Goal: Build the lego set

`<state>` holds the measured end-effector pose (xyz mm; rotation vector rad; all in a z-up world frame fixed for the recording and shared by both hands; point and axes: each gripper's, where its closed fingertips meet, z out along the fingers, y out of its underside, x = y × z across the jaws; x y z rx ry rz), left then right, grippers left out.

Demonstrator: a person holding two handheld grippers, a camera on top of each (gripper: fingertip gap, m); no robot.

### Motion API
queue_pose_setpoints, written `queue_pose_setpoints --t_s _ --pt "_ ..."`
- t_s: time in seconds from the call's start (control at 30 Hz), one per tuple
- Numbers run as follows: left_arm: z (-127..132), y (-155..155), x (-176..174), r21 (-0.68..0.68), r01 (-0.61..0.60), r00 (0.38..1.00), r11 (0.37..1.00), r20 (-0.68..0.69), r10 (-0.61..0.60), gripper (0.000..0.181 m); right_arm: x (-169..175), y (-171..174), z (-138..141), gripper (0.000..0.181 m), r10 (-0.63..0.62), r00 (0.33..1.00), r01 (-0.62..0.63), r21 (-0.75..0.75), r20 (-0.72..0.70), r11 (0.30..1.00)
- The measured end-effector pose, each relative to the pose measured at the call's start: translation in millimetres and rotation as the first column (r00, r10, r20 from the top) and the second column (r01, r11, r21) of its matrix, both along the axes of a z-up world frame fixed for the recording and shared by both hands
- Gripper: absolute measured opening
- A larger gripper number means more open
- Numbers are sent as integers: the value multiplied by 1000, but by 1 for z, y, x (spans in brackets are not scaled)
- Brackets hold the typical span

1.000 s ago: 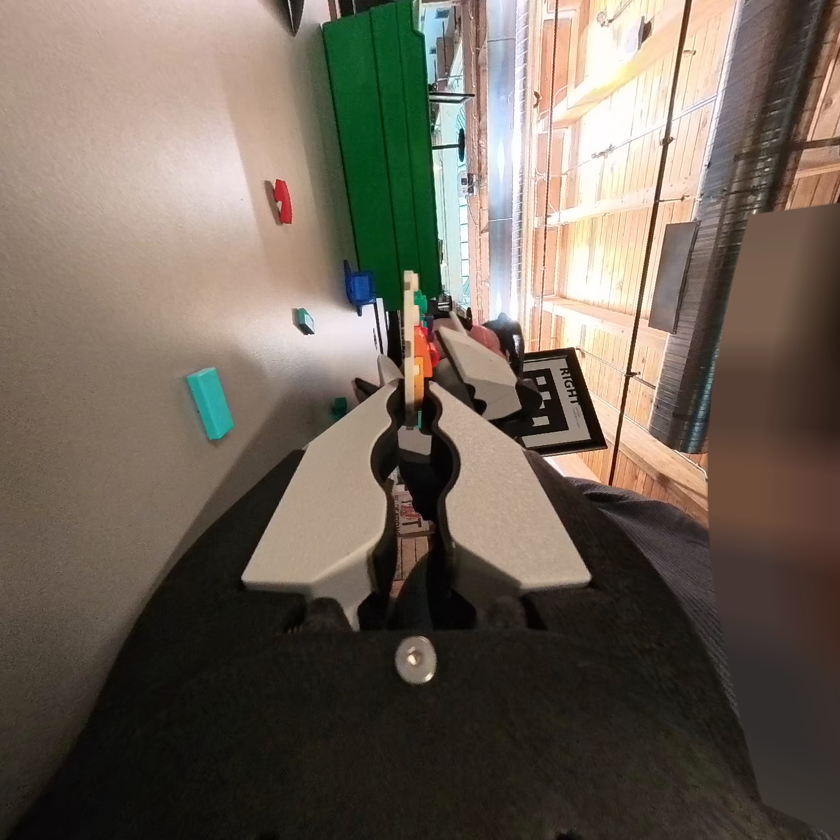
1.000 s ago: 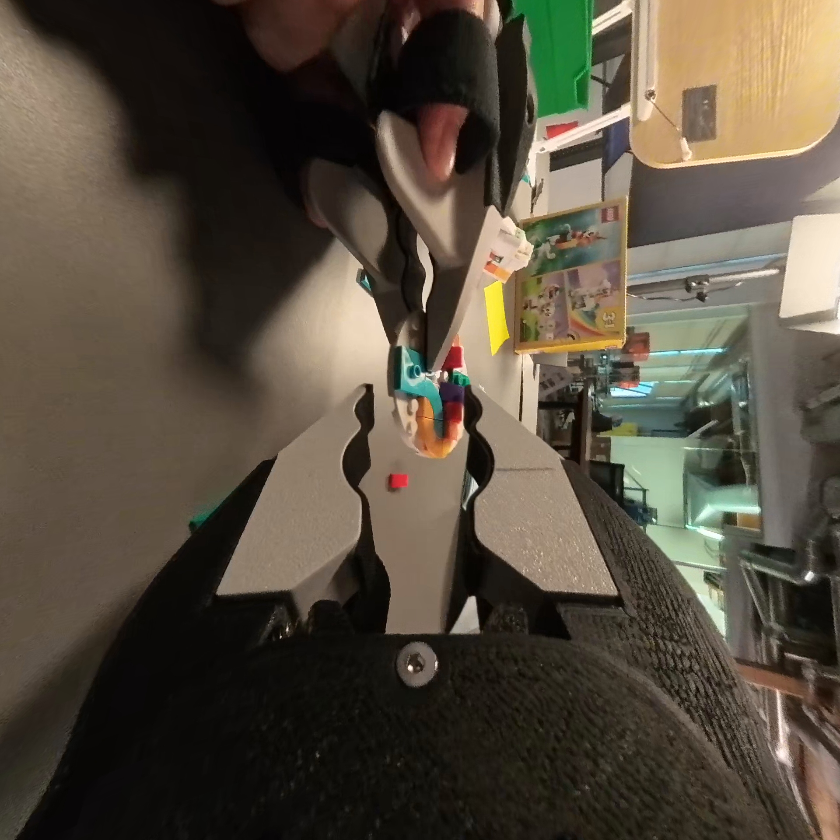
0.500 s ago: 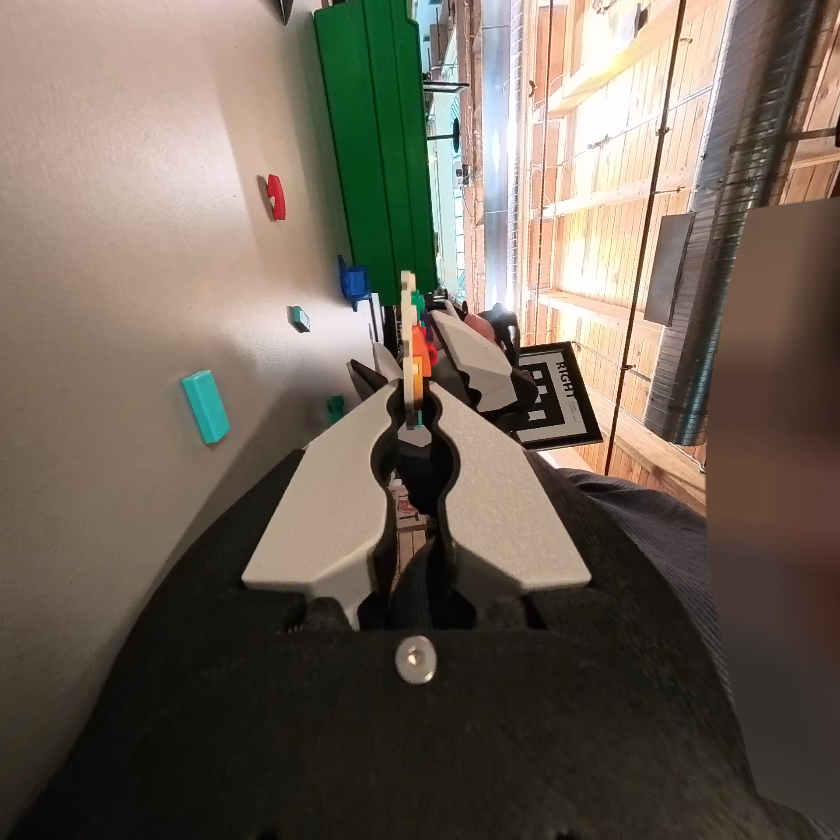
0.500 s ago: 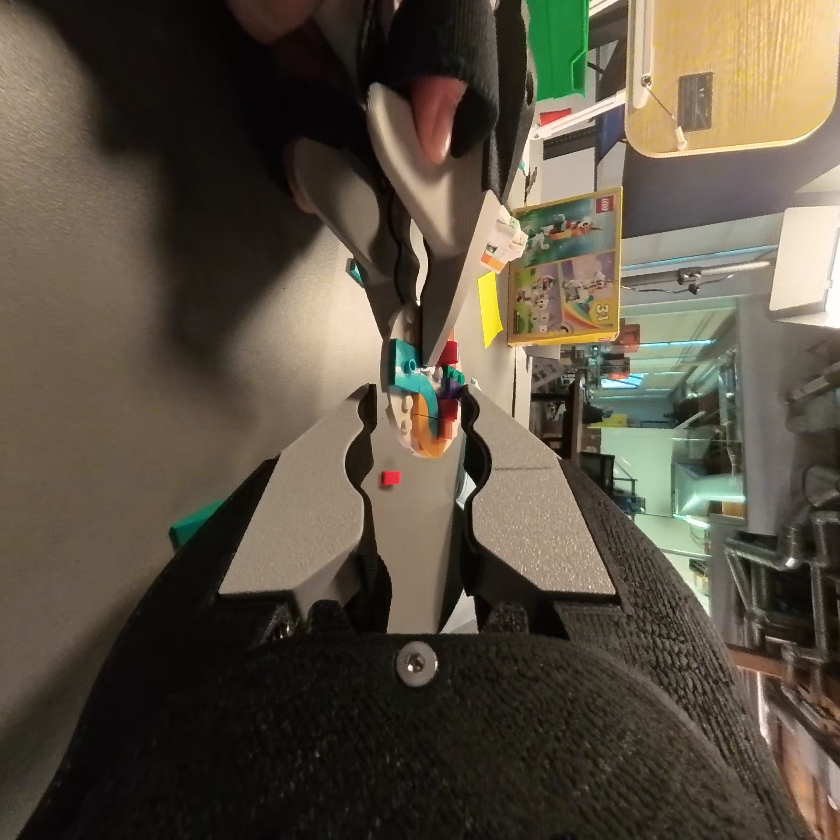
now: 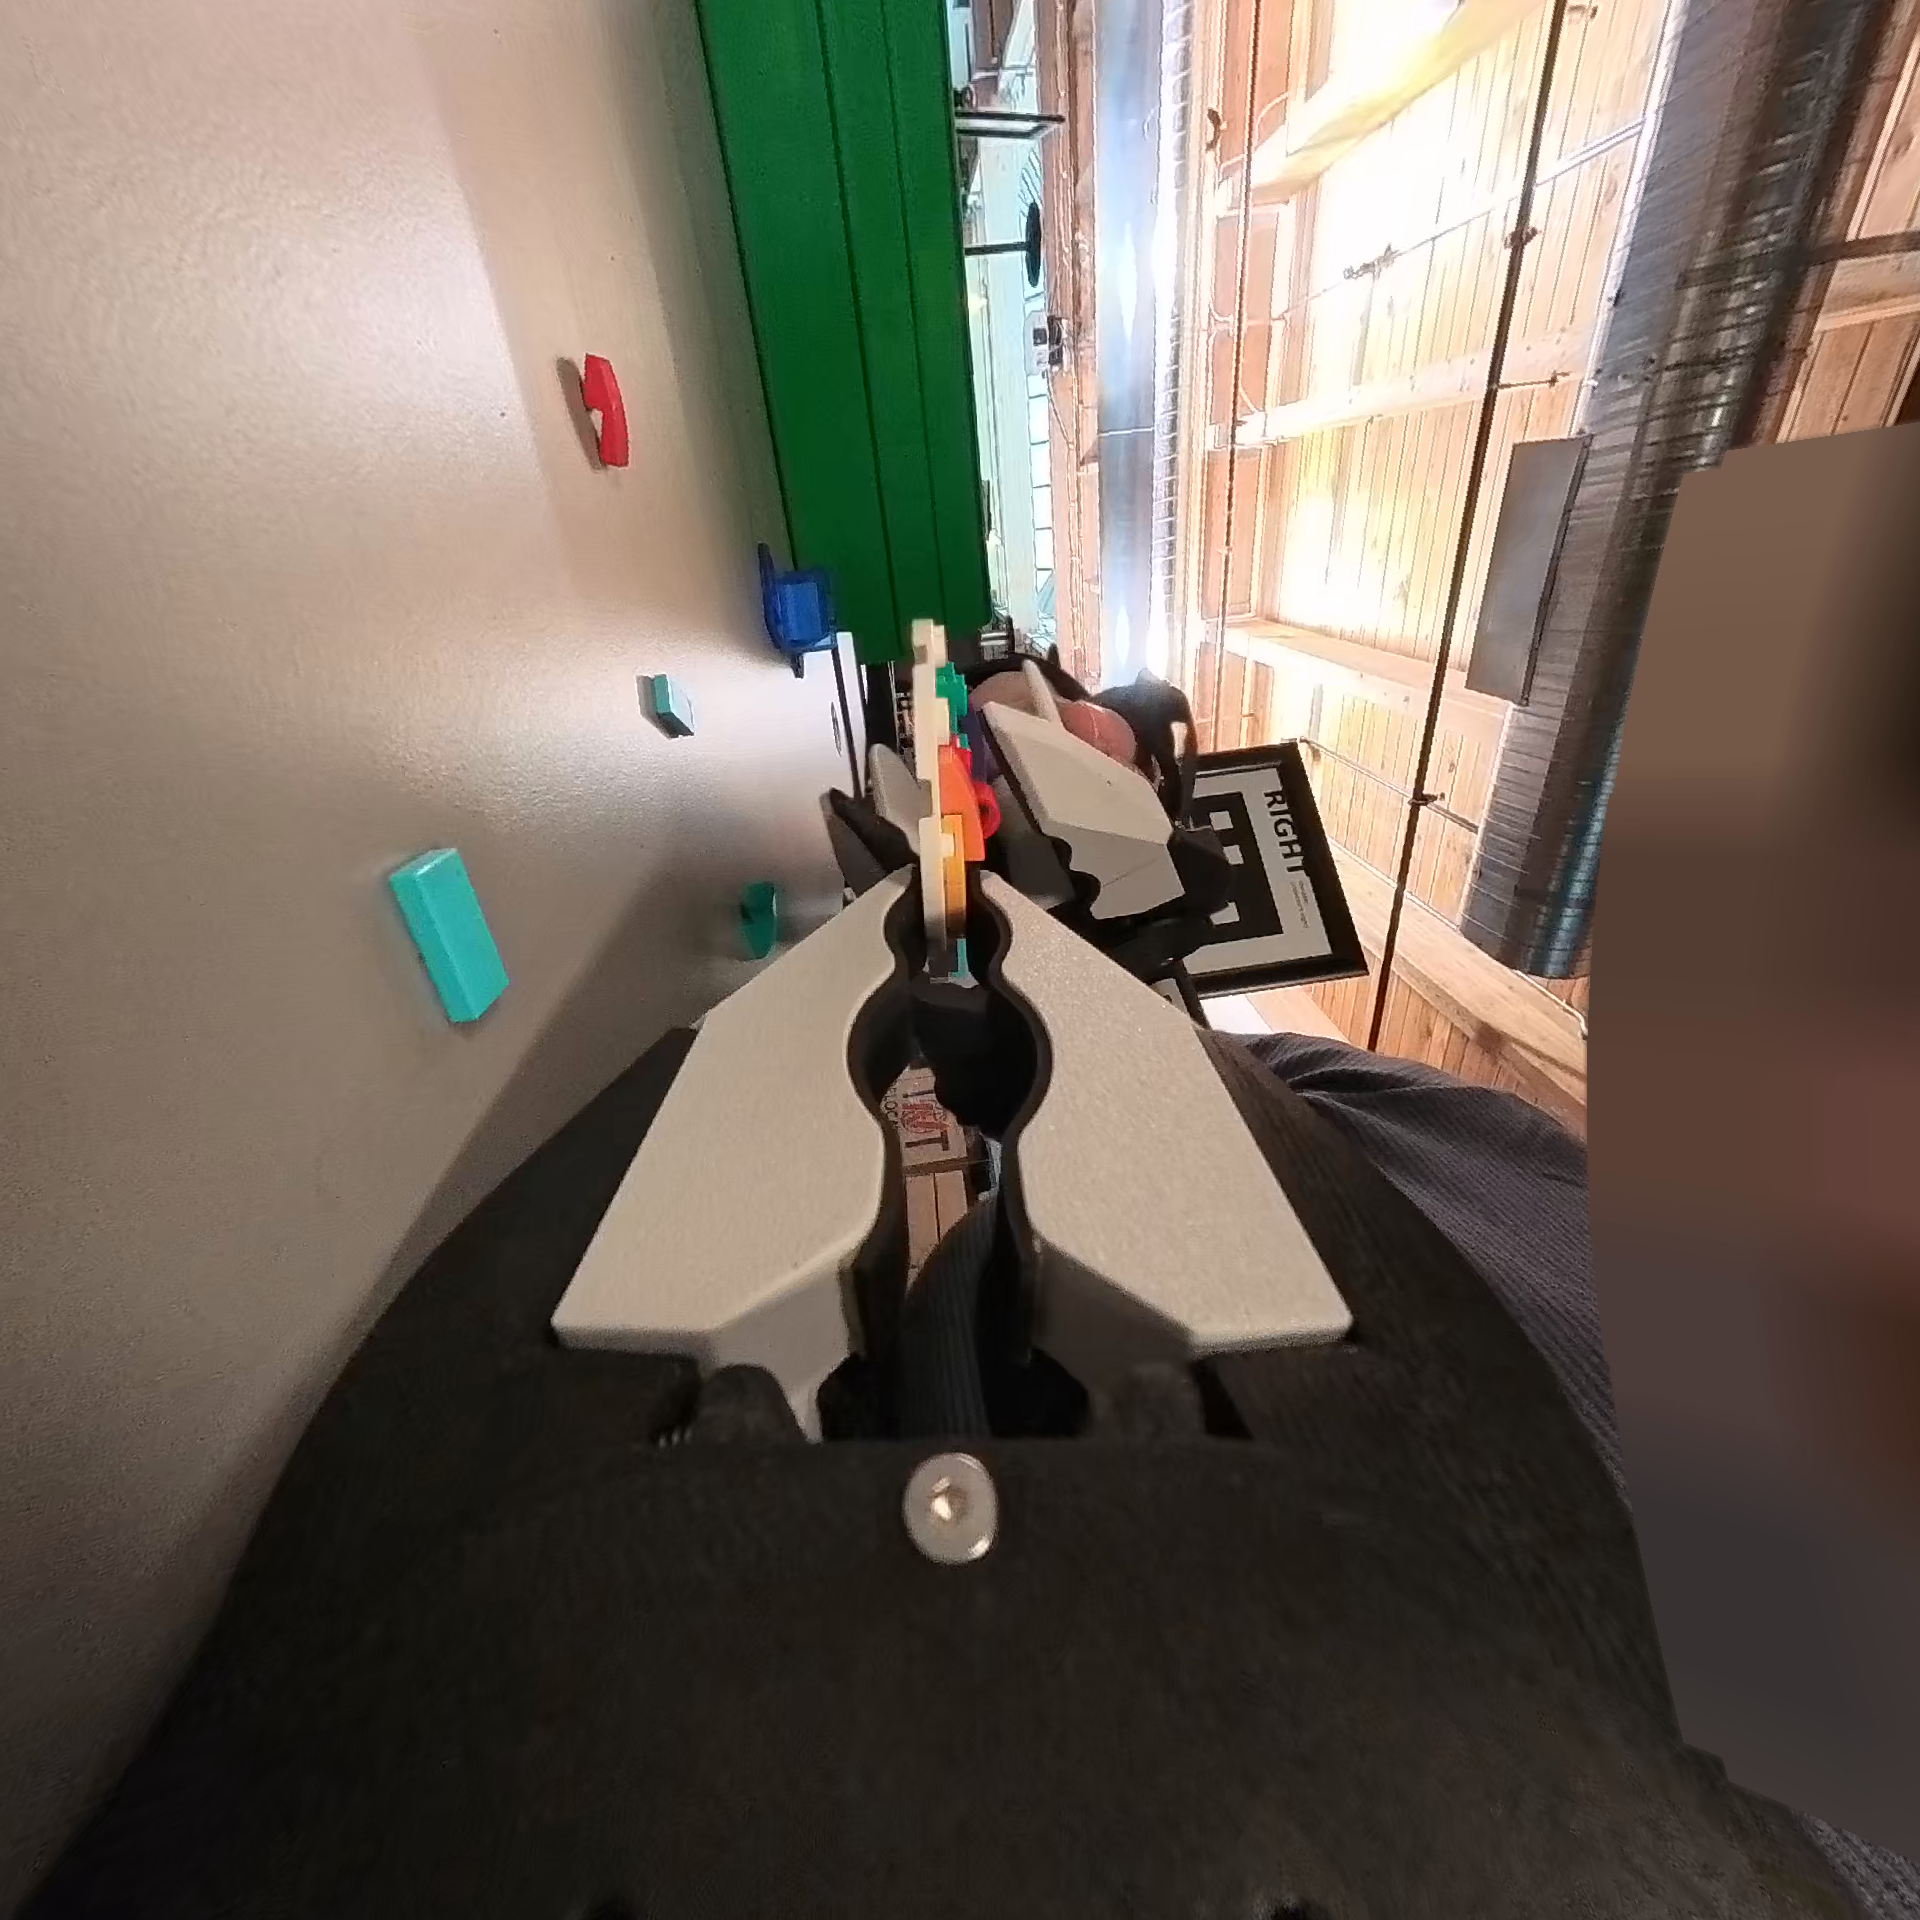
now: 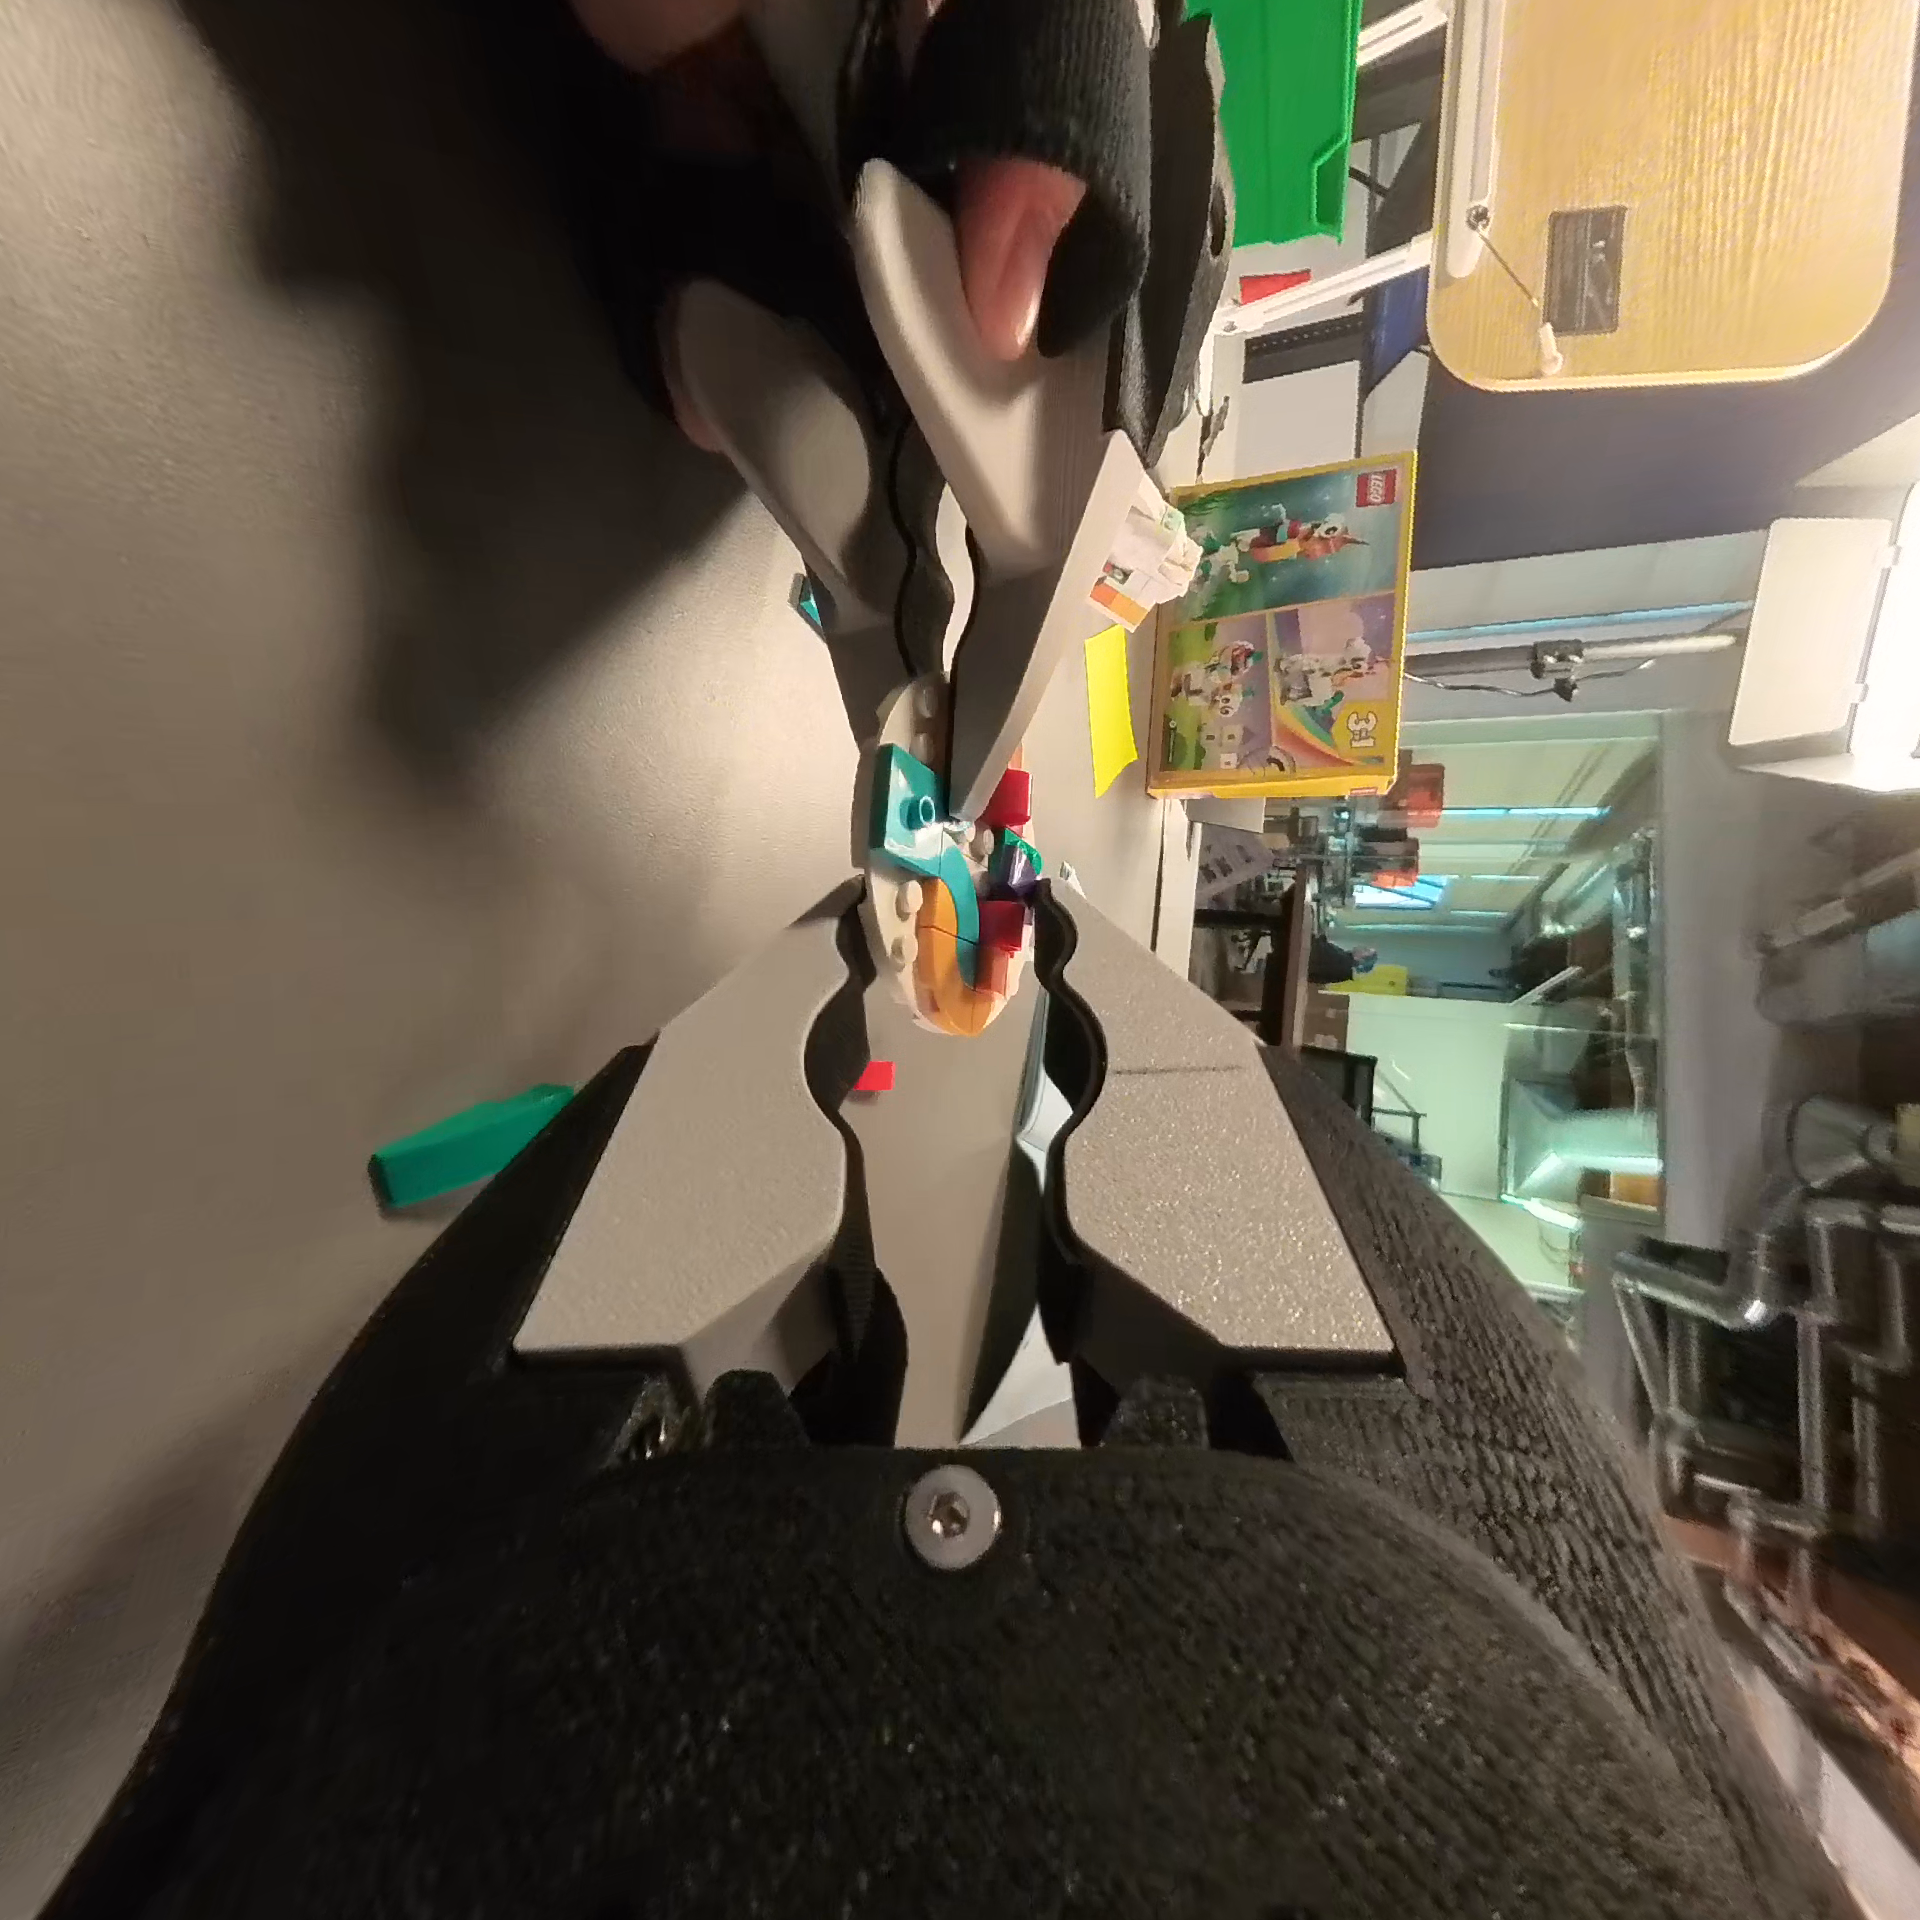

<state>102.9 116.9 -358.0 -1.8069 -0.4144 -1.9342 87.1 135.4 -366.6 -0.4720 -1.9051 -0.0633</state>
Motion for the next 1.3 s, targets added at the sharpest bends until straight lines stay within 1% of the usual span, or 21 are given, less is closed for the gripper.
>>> queue_pose_setpoints --t_s 0.43,0.53,0.63,0.9,1.0,1.3 --pt "1 -1 0 6 21 1000 1000 9 -21 4 1 -3 3 26 15 1000 -16 31 12 999" --pt "2 -1 0 9 20 1000 1000 15 -20 4 0 -2 7 33 8 1000 -8 41 -13 999" --pt "1 -1 0 8 25 1000 1000 10 -25 4 0 -1 5 33 8 1000 -7 33 -9 999" --pt "2 -2 1 10 30 999 1000 17 -30 4 -3 -3 3 24 22 1000 -22 20 -10 1000" --pt "5 -3 0 13 34 999 999 35 -34 5 -4 -3 5 18 24 999 -23 26 -26 999" --pt "6 -4 0 18 43 998 999 41 -44 7 -3 -5 4 14 34 999 -33 37 -7 999"
